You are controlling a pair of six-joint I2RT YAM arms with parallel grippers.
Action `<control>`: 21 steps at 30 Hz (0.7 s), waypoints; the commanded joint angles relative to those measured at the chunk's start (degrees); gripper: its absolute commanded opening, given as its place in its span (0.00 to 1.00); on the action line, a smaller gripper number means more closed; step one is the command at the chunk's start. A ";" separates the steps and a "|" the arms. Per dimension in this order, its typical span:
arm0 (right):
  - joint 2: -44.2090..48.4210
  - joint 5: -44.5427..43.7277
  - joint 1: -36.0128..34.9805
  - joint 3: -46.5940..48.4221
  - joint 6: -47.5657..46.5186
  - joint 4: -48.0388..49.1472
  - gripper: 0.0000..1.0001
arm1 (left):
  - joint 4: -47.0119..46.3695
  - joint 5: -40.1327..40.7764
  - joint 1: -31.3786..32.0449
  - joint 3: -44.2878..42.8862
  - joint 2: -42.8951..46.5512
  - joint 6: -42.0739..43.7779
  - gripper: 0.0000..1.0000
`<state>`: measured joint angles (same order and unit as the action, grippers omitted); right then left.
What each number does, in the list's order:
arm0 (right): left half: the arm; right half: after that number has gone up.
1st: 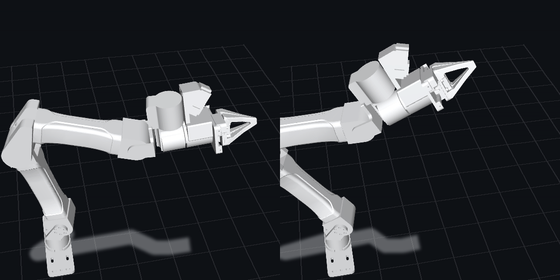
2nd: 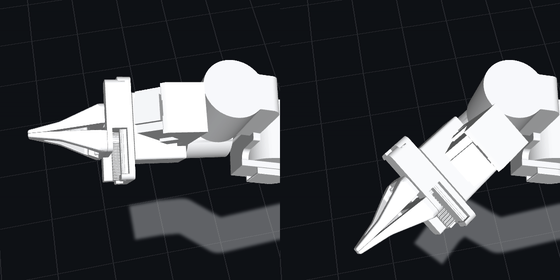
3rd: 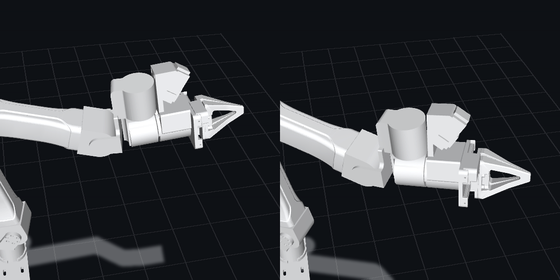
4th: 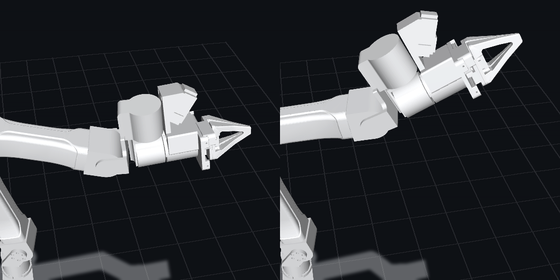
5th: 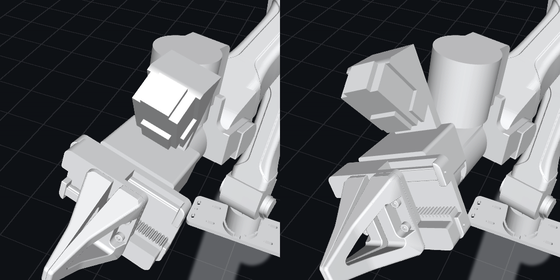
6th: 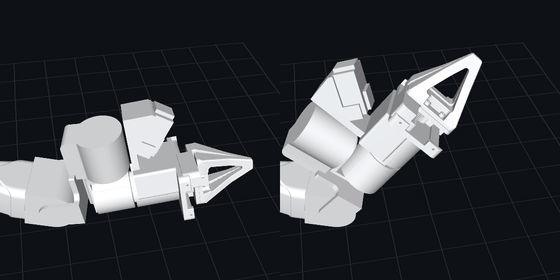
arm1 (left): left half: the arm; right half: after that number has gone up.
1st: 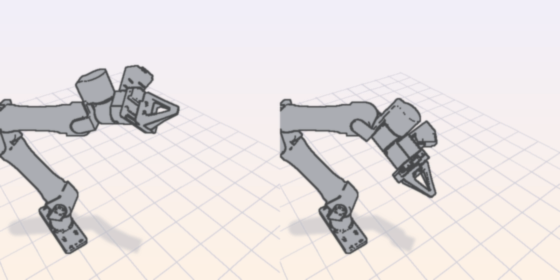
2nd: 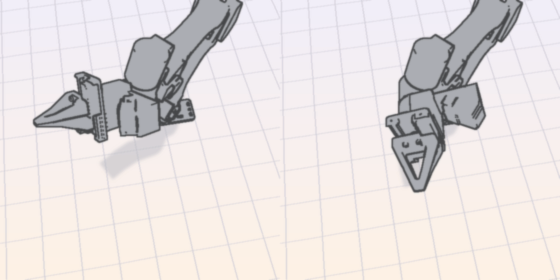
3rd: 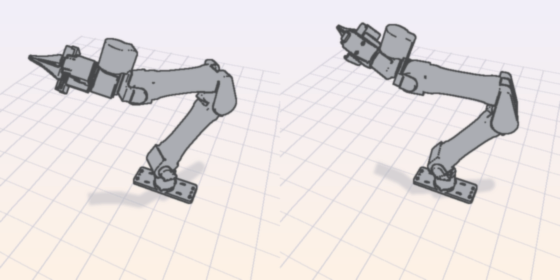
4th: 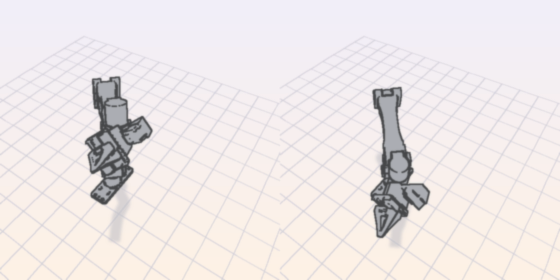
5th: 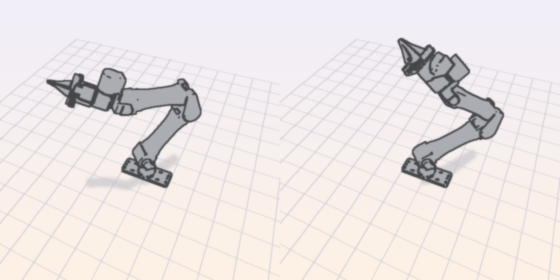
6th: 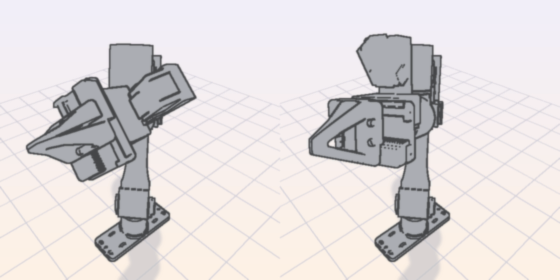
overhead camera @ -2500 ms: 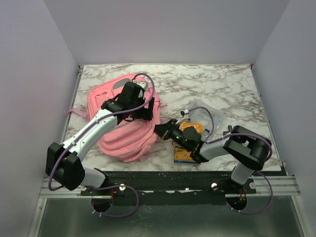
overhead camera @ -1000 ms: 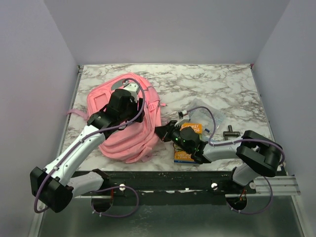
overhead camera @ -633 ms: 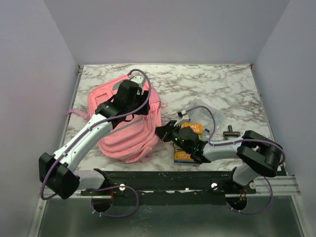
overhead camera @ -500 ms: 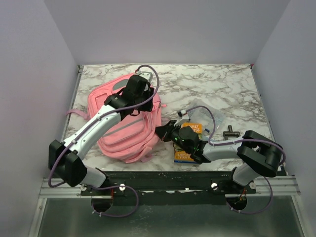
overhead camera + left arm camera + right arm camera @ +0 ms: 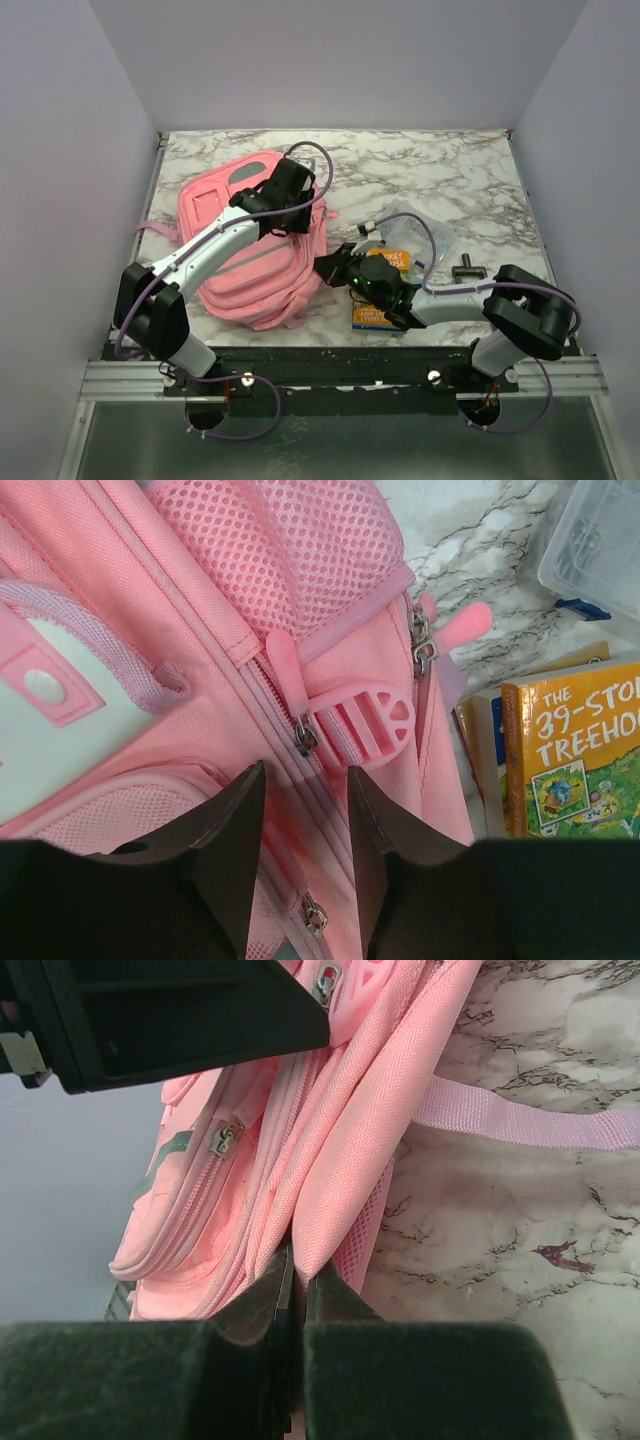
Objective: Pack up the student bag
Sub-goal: Adjust the student bag at the center of the board.
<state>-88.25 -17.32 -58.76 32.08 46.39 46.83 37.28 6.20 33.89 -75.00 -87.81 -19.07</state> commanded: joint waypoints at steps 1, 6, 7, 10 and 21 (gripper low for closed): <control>1.67 -3.53 0.18 3.08 -0.86 4.84 0.01 | 1.15 -2.95 0.30 4.07 2.69 2.88 0.40; 1.15 -3.28 0.23 3.93 -0.44 4.37 0.01 | -1.39 -6.00 0.30 8.57 8.15 4.70 0.71; 1.17 -3.36 0.23 4.11 -0.51 4.03 0.01 | -1.46 -5.92 0.30 8.88 8.43 4.58 0.74; 1.46 -3.92 0.23 4.57 -0.67 3.27 0.01 | -0.77 -4.81 0.47 8.42 7.16 4.16 0.74; 0.96 -2.52 0.22 8.17 -0.78 3.22 0.01 | 2.25 -5.01 -0.05 4.49 0.44 4.57 0.46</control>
<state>-88.49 -17.69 -58.85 35.53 46.37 40.86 33.82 2.11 34.37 -69.56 -85.56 -15.35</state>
